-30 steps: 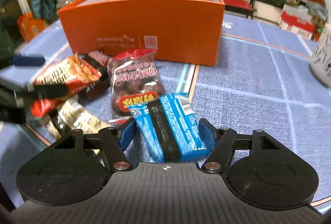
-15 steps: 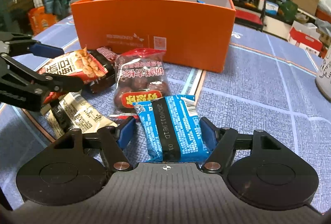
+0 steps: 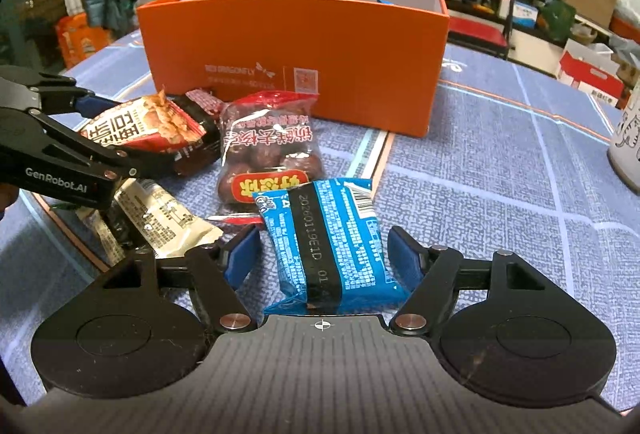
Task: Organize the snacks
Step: 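Grasp the red-and-white chip bag with the left tool while the right grasps a blue cookie pack, then lift both held packs and carry them over the orange box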
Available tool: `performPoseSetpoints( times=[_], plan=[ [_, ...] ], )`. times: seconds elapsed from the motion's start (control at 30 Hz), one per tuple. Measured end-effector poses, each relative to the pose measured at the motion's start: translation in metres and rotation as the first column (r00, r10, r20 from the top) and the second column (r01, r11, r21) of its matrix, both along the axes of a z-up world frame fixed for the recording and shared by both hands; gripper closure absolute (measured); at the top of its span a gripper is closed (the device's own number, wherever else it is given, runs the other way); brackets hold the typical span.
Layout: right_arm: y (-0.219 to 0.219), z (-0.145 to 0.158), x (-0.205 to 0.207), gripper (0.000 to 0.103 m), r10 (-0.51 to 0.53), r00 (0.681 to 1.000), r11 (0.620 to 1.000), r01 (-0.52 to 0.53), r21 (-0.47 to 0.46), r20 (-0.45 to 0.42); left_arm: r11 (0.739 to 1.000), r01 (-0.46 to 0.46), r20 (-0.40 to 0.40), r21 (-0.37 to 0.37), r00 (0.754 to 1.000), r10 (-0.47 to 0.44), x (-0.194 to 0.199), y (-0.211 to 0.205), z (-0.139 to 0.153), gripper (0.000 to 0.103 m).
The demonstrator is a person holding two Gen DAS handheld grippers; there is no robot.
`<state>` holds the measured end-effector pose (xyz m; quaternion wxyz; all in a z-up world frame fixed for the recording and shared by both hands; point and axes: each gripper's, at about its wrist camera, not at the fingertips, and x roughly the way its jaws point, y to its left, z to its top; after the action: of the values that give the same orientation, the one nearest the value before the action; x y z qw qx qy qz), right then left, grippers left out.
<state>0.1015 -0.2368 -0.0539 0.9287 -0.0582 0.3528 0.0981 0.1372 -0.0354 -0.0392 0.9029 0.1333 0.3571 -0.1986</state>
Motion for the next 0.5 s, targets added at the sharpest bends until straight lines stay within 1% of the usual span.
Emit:
performPoseSetpoints(
  times=[0.07, 0.1, 0.17, 0.2, 0.4, 0.5],
  plan=[
    [0.0004, 0.0, 0.0006, 0.043, -0.004, 1.0, 1.0, 0.004, 0.0, -0.003, 1.0, -0.003, -0.003, 0.003, 1.0, 0.003, 0.0005, -0.0004, -0.0001, 0.023],
    [0.0005, 0.0001, 0.001, 0.044, -0.006, 1.0, 1.0, 0.006, 0.0, -0.005, 1.0, -0.003, -0.005, 0.002, 1.0, 0.003, 0.0006, -0.0006, -0.0001, 0.025],
    [-0.0003, 0.001, 0.0015, 0.055, -0.014, 1.0, 1.0, 0.014, 0.0, -0.004, 1.0, -0.003, -0.008, -0.002, 1.0, 0.003, 0.0006, -0.001, 0.0006, 0.029],
    [-0.0007, 0.0016, 0.0017, 0.058, -0.018, 1.0, 1.0, 0.018, 0.001, -0.004, 1.0, -0.005, -0.009, -0.002, 1.0, 0.005, 0.0007, -0.0011, 0.0007, 0.032],
    [-0.0014, 0.0017, 0.0021, 0.061, -0.025, 1.0, 1.0, 0.025, -0.002, -0.005, 1.0, -0.02, -0.019, -0.014, 1.0, 0.019, 0.0019, 0.0012, 0.0022, 0.04],
    [-0.0016, 0.0019, 0.002, 0.062, -0.024, 1.0, 1.0, 0.024, -0.003, -0.004, 1.0, -0.022, -0.02, -0.02, 1.0, 0.022, 0.0014, 0.0025, 0.0033, 0.043]
  ],
)
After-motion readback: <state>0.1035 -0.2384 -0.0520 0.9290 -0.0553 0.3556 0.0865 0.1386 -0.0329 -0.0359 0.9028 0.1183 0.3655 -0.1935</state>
